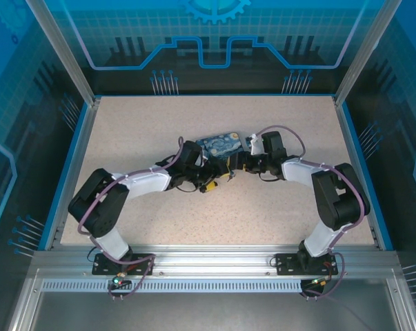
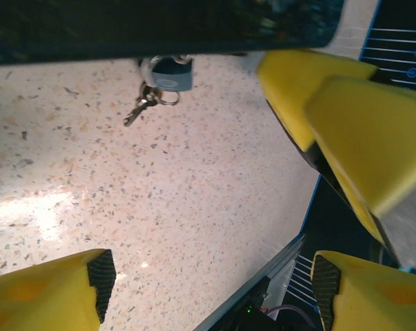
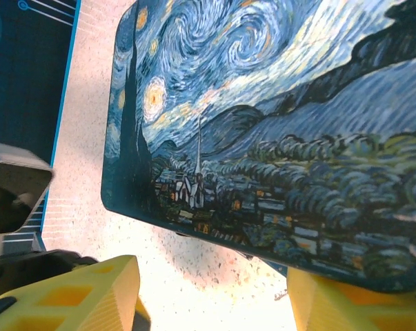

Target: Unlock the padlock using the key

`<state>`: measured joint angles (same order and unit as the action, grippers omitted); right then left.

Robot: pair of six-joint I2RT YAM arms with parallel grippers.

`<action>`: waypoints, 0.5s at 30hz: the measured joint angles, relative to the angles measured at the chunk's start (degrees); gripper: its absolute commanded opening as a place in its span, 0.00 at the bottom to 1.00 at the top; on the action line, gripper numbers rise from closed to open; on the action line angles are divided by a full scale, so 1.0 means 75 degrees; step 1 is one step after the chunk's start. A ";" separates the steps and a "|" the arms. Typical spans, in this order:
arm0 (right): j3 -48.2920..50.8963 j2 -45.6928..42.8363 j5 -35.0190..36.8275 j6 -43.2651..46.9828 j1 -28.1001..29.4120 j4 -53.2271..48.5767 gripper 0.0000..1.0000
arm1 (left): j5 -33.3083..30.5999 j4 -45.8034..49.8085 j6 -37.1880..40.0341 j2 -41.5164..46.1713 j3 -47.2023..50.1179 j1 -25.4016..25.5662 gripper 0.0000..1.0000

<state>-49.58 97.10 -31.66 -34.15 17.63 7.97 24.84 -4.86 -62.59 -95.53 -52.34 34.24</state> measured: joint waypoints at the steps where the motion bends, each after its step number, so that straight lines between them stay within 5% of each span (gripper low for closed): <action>1: -0.0087 0.0047 0.0009 0.0000 0.0000 0.0000 0.59 | -0.0012 0.0050 0.0032 0.0085 0.0000 0.0000 0.80; 6: -0.0501 0.0242 0.0050 0.0003 0.0003 0.0000 0.59 | -0.0085 0.0172 0.0178 0.0347 0.0000 -0.0055 0.86; 9: -0.0740 0.0417 0.0090 0.0003 0.0006 0.0009 0.59 | -0.0143 0.0189 0.0239 0.0385 0.0000 -0.0117 0.98; 15: -0.0702 0.0358 0.0169 0.0017 0.0015 -0.0067 0.59 | -0.0329 0.0219 0.0411 0.0533 0.0000 -0.0323 0.99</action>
<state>-54.85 99.79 -30.39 -34.02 17.74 7.46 22.37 -3.22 -59.51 -91.53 -52.34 31.81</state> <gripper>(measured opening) 0.591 0.989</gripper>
